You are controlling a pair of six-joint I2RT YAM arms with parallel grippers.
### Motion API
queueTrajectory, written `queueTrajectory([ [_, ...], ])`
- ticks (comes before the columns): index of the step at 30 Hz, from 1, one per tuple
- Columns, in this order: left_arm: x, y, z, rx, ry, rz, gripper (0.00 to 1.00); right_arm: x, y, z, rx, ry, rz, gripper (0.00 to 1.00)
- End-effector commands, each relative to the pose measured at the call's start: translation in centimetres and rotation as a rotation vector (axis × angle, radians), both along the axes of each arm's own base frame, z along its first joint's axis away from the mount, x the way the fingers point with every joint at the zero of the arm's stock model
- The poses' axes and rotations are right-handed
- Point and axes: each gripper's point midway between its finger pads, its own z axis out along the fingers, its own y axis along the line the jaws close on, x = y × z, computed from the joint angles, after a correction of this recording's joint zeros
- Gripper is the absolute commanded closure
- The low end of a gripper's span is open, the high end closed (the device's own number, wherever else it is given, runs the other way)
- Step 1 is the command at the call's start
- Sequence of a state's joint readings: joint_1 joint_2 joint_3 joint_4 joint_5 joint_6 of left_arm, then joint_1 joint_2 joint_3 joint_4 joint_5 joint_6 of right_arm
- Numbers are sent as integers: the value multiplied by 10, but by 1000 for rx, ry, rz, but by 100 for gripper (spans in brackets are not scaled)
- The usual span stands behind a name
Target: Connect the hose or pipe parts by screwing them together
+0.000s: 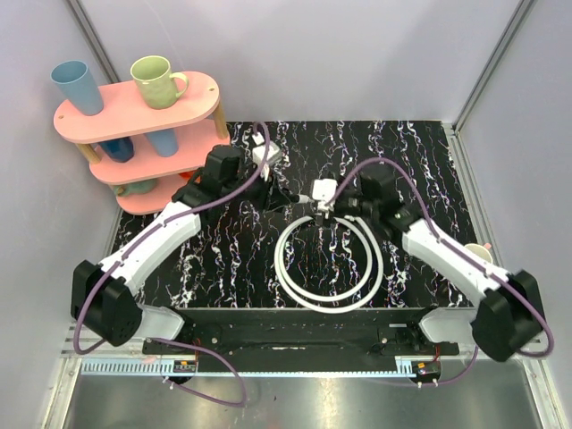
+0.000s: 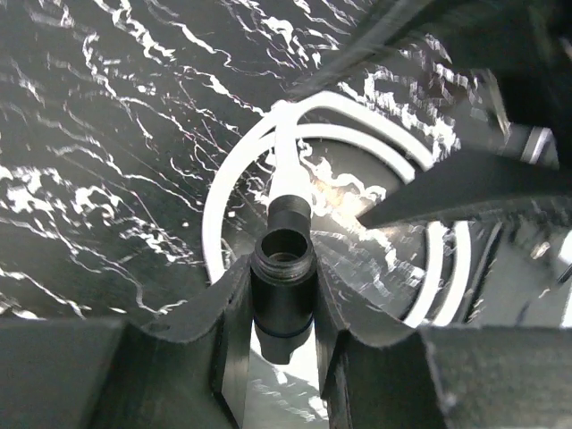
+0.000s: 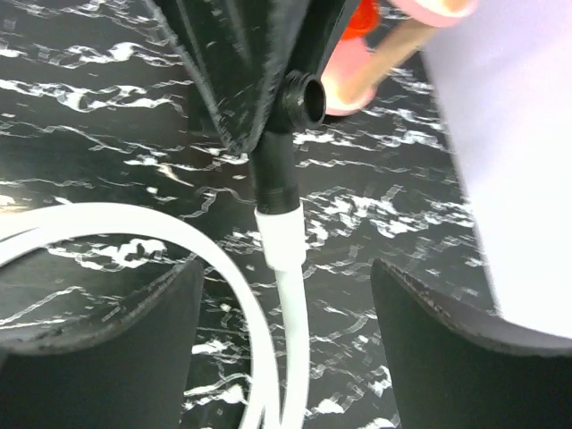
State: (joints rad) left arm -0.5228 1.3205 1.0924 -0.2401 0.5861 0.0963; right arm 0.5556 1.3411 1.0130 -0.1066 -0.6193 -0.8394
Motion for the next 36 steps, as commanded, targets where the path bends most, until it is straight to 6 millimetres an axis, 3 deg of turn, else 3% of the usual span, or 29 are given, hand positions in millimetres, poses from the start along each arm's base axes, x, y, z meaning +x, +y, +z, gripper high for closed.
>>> queueTrajectory([
  [1, 28, -8, 59, -195, 263, 284, 100, 15, -20, 70, 217, -324, -170, 18],
  [3, 31, -6, 66, -204, 357, 352, 100, 14, -24, 77, 248, -382, -192, 16],
  [7, 24, -13, 77, -308, 578, 388, 100, 19, -28, 60, 209, -390, -214, 16],
  [10, 16, -18, 84, -343, 654, 365, 100, 23, -27, 62, 230, -414, -221, 16],
  [16, 8, -18, 85, -363, 727, 376, 100, 27, -18, 73, 241, -451, -210, 19],
  [24, 2, -24, 89, -410, 810, 337, 100, 28, -1, 66, 233, -438, -161, 26],
  [29, 0, -25, 82, -404, 858, 341, 100, 26, 9, 75, 254, -450, -138, 32],
  [31, -1, -26, 77, -404, 878, 336, 100, 26, 12, 79, 255, -451, -121, 56],
  [32, -1, -26, 75, -403, 879, 337, 100, 25, 14, 76, 245, -440, -112, 78],
  [33, 1, -24, 71, -392, 863, 344, 100, 25, 15, 80, 246, -447, -107, 92],
  [34, 1, -24, 69, -385, 851, 343, 100, 23, 16, 82, 246, -450, -93, 100],
  [35, 3, -23, 66, -374, 832, 338, 100, 22, 17, 75, 218, -422, -82, 100],
  [36, 7, -22, 66, -353, 760, 323, 100, 23, 20, 85, 206, -438, -61, 100],
])
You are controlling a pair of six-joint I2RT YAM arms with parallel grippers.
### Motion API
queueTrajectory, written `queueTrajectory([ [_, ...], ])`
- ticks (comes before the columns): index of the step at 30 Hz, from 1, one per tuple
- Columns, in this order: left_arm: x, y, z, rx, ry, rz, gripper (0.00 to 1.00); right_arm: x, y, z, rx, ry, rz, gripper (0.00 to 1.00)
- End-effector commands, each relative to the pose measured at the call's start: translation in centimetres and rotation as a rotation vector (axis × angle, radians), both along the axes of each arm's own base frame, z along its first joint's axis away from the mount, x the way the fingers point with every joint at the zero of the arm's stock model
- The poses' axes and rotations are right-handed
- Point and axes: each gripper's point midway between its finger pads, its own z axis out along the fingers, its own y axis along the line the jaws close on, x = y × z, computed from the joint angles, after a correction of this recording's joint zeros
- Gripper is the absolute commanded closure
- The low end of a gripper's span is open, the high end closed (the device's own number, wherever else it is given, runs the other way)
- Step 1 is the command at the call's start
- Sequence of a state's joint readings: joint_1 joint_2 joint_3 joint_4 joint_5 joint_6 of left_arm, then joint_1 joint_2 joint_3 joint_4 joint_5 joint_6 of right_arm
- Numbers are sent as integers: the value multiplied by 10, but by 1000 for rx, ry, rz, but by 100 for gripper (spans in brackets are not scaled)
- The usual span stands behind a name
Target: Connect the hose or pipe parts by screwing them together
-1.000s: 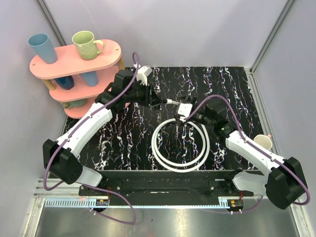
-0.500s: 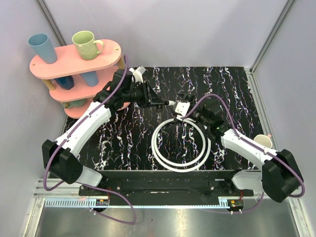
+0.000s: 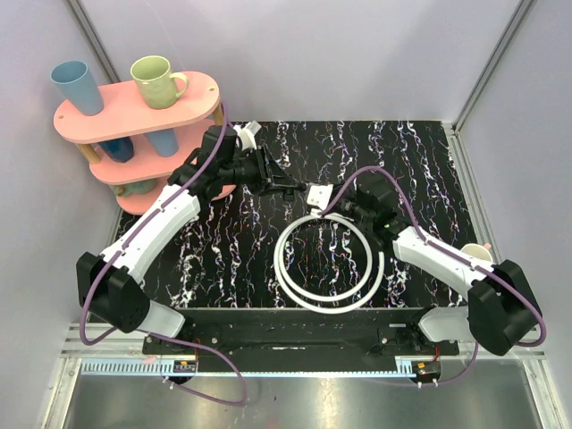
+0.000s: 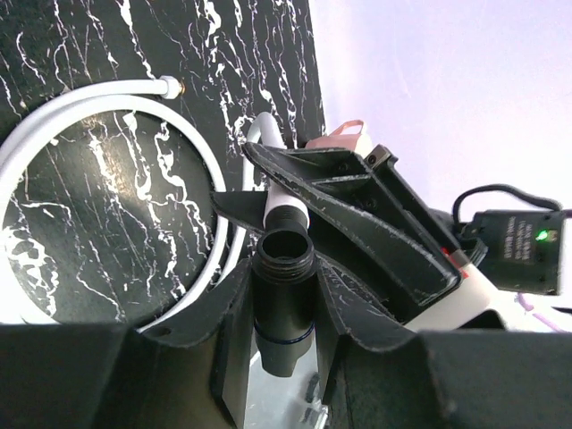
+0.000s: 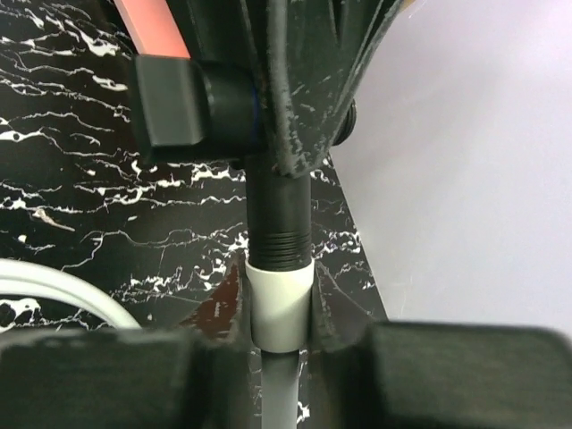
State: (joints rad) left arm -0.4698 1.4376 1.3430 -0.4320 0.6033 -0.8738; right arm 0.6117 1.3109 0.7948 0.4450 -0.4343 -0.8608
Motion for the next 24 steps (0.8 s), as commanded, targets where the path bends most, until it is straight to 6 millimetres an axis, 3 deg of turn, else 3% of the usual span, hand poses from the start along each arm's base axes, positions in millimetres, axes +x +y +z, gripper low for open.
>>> queueTrajectory([
  [1, 3, -5, 13, 3, -172, -83, 100, -1, 14, 54, 15, -88, 66, 100],
  [2, 5, -5, 11, 30, -219, -98, 100, -3, 14, 44, -24, -40, 79, 100],
  [3, 13, -2, 10, 90, -321, -111, 100, -3, 18, 56, -24, -47, 99, 100],
  [5, 14, -2, 5, 156, -423, -163, 100, -5, 20, 49, -74, 9, 118, 100],
  [7, 16, -1, 2, 229, -597, -244, 100, -4, 25, 57, -84, 23, 140, 100],
  [10, 4, -8, 1, 205, -748, -370, 100, -4, 27, 56, -92, 87, 186, 100],
  [11, -2, -10, 3, 181, -779, -414, 100, -4, 28, 45, -116, 136, 194, 100],
  [12, -3, -11, -1, 199, -828, -446, 100, -4, 30, 56, -107, 133, 210, 100],
  [14, -10, -14, -5, 198, -882, -507, 100, -1, 29, 52, -111, 174, 219, 100],
  [18, -25, -15, -26, 192, -1041, -652, 100, -7, 30, 64, -65, 233, 296, 100],
  [23, -43, -22, -34, 211, -1263, -780, 100, -6, 34, 53, -87, 352, 344, 100],
  [24, -47, -21, -43, 236, -1329, -814, 100, -10, 36, 52, -85, 372, 367, 100],
])
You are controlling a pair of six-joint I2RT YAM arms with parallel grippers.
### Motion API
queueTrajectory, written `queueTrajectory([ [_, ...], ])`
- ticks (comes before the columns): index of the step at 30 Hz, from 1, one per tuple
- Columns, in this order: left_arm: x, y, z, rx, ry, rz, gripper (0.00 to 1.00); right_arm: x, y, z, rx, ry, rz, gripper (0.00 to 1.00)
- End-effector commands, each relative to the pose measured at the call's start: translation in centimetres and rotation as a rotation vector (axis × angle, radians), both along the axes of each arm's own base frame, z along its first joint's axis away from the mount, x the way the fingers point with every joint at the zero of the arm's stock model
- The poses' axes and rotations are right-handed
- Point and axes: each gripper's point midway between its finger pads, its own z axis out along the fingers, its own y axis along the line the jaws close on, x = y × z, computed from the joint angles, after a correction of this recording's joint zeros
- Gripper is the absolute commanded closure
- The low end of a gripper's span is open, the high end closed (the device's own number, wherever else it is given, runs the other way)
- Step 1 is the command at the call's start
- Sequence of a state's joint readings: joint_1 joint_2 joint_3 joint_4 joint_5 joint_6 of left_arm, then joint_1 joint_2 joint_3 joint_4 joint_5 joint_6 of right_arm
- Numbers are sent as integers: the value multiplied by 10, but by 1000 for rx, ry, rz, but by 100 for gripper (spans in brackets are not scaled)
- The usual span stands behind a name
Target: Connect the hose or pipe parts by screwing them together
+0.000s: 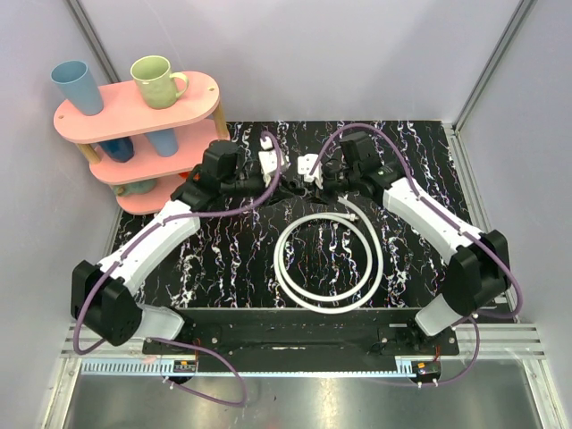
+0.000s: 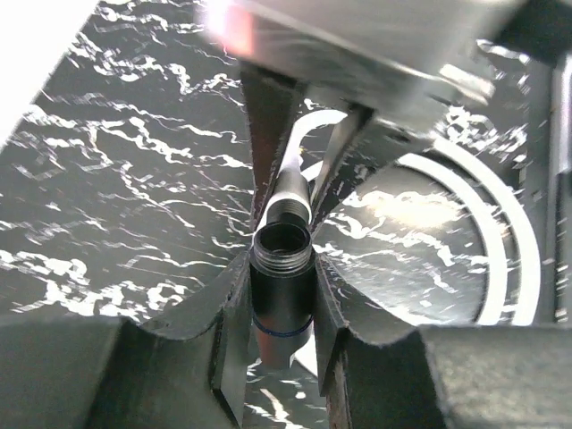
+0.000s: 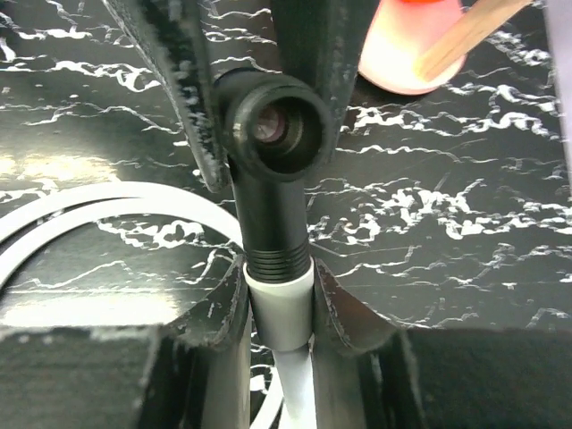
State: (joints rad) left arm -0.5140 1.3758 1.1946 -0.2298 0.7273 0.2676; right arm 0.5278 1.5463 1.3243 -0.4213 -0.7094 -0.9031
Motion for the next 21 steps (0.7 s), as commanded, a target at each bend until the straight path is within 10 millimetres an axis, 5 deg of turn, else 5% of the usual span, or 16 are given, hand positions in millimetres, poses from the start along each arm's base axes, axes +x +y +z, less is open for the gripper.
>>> queueTrajectory([
  [1, -50, -21, -12, 31, -304, -298, 100, -8, 30, 78, 198, -51, 149, 100],
  [7, -56, -15, -15, 99, -512, -303, 100, -9, 29, 74, 235, 85, 179, 100],
  [11, -45, -11, -15, 104, -491, -227, 100, 5, 26, 69, 232, 118, 71, 99],
  [13, -38, -8, -13, 66, -399, -183, 100, 16, 23, 78, 255, 49, 9, 78],
  [14, -29, -5, -13, 44, -358, -119, 100, 15, 14, 70, 253, 34, -55, 58],
  [15, -22, -7, 5, -59, -270, -30, 100, 15, 10, 71, 262, -4, -77, 53],
  [16, -13, 0, 13, -105, -220, 33, 100, 13, 3, 97, 317, -119, -91, 45],
  [17, -15, 0, 18, -175, -94, 74, 100, 17, -7, 76, 303, -128, -161, 38],
  [21, 6, 12, 39, -292, 193, 303, 100, 9, -28, 80, 342, -266, -236, 17],
])
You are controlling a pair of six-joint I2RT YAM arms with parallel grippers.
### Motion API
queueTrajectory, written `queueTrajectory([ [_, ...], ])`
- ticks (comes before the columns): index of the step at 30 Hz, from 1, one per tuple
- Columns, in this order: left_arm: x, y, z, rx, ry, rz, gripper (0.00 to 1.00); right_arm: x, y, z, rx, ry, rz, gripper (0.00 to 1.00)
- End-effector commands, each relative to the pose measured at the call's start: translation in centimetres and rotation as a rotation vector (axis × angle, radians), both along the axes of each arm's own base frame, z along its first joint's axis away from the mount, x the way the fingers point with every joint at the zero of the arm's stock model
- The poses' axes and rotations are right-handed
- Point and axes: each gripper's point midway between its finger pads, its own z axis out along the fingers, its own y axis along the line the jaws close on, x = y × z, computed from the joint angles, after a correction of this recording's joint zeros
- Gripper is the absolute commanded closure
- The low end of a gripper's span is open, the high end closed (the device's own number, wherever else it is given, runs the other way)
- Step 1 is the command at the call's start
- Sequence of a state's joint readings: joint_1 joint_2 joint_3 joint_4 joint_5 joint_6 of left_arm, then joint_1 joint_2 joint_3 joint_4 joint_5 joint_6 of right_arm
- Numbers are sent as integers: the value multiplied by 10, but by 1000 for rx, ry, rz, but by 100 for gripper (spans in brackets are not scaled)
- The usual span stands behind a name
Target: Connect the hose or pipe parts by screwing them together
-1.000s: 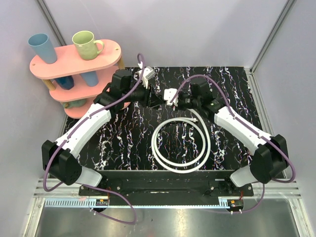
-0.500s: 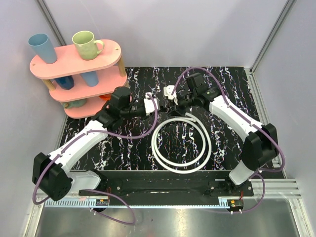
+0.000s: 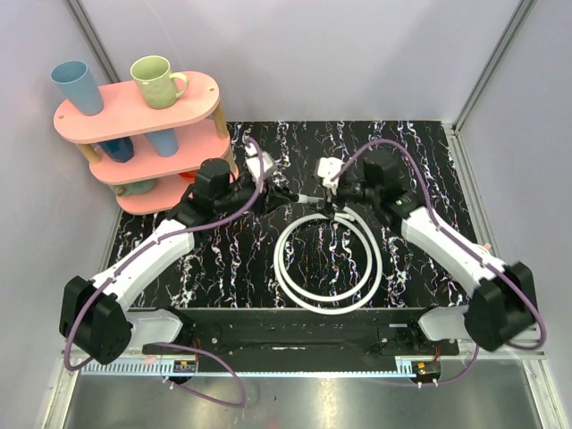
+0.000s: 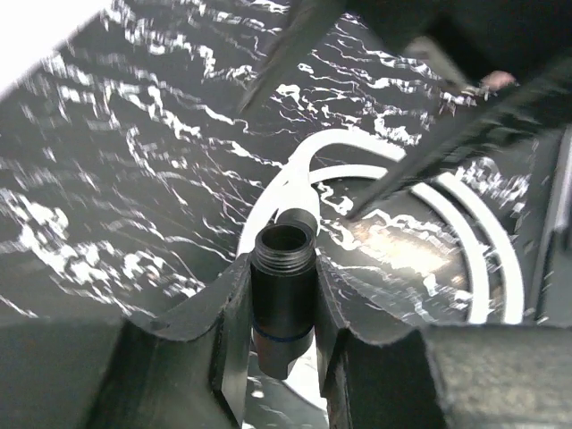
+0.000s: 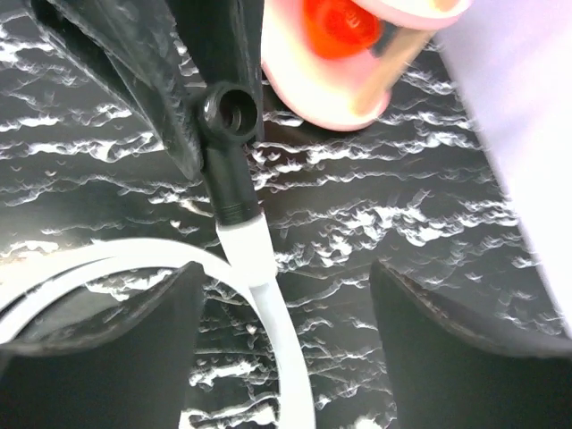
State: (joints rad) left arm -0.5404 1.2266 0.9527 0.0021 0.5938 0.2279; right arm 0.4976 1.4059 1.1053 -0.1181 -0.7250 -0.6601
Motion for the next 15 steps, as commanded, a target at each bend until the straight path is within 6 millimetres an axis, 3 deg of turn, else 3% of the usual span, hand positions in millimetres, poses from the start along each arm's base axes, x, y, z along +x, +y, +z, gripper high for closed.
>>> queueTrajectory([
  [1, 22, 1, 46, -286, 379, 240, 100, 11, -21, 78, 178, -339, -152, 14],
  [2, 32, 3, 64, -321, 425, 300, 100, 6, -23, 66, 168, -337, -146, 10],
  [3, 31, 4, 42, -291, 607, 366, 100, 4, -24, 64, 163, -352, -145, 7],
  [4, 33, 5, 41, -289, 671, 391, 100, 3, -26, 66, 171, -383, -149, 2],
  [5, 32, 1, 57, -307, 708, 381, 100, 1, -30, 59, 163, -404, -166, 2],
  [6, 27, -1, 49, -302, 819, 400, 100, 1, -33, 59, 167, -430, -182, 2],
  [8, 20, -5, 52, -357, 963, 416, 100, 6, -37, 64, 155, -507, -231, 2],
  [12, 12, -13, 66, -475, 1074, 360, 100, 8, -33, 68, 127, -575, -251, 6],
  [15, 7, -17, 66, -511, 1164, 340, 100, 9, -31, 66, 120, -604, -261, 7],
])
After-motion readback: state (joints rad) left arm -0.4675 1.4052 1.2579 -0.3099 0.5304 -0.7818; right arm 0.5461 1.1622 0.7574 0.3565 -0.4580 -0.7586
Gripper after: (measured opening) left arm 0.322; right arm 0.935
